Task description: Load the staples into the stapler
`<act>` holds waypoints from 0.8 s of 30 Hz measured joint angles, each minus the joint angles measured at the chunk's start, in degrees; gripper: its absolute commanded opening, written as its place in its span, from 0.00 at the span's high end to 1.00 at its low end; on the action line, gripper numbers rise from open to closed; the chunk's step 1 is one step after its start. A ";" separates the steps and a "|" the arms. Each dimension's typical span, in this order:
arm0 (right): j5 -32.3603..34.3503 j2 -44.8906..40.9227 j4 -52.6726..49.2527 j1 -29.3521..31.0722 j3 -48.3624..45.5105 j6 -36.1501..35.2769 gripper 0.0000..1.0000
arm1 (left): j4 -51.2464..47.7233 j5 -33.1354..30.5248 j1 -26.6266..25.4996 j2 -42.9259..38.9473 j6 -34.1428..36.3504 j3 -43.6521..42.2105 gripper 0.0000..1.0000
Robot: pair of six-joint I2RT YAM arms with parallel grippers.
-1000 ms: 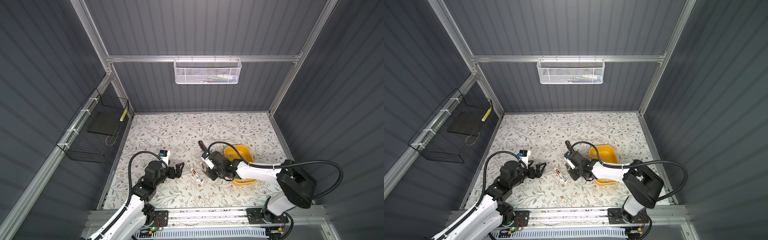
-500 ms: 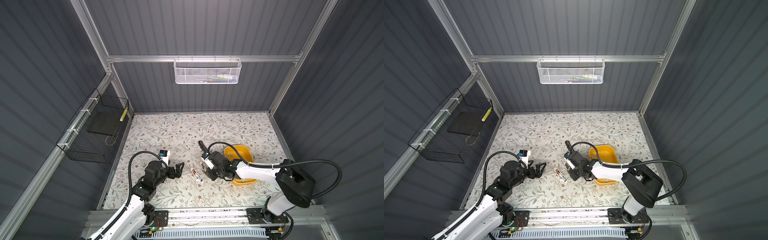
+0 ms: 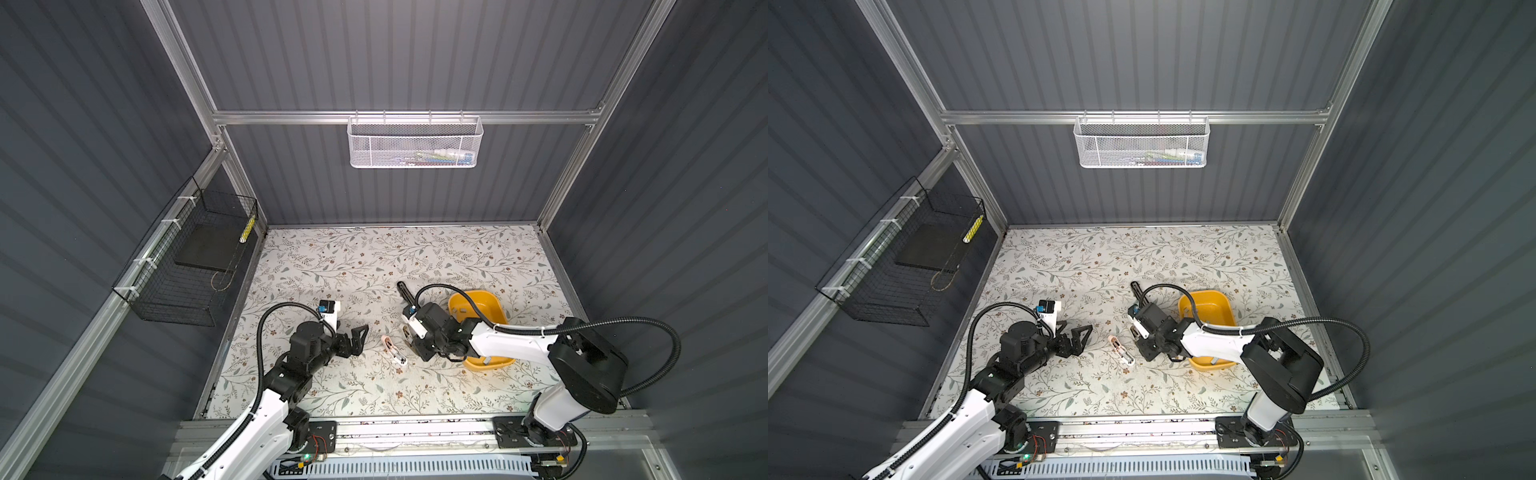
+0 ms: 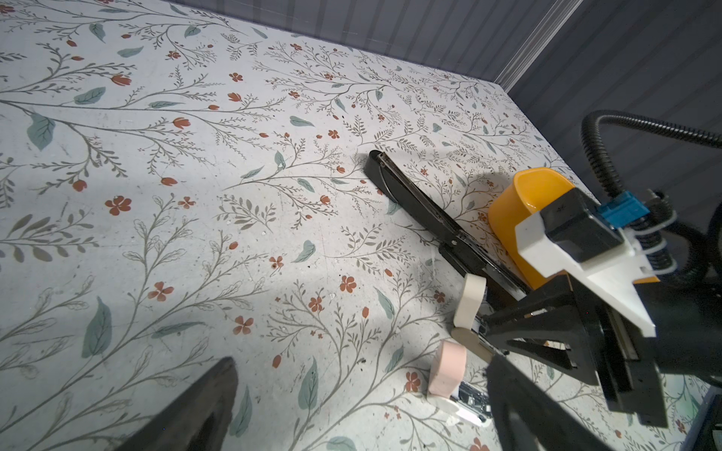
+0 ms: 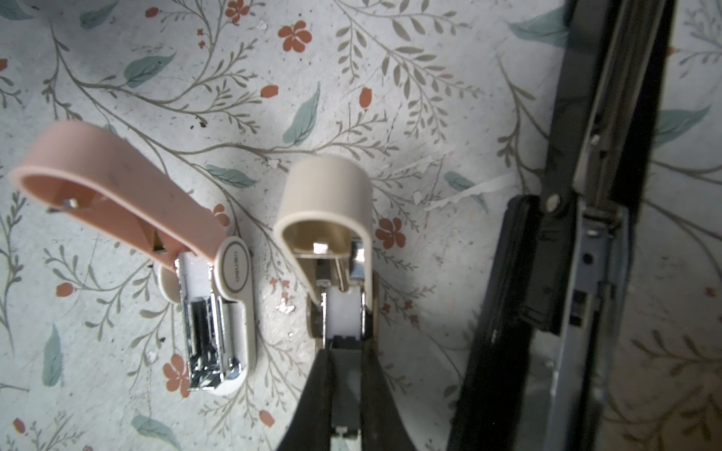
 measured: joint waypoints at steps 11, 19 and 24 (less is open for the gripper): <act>0.04 0.04 0.17 0.17 0.02 0.61 0.91 | 0.00 0.00 0.00 -0.02 0.00 0.00 0.00; 0.02 0.02 0.81 0.20 0.00 1.05 0.91 | 0.00 0.02 0.00 -0.02 0.00 0.00 0.00; -0.20 0.02 1.31 0.26 0.00 1.07 0.91 | 0.00 0.02 0.00 -0.02 0.00 0.00 0.00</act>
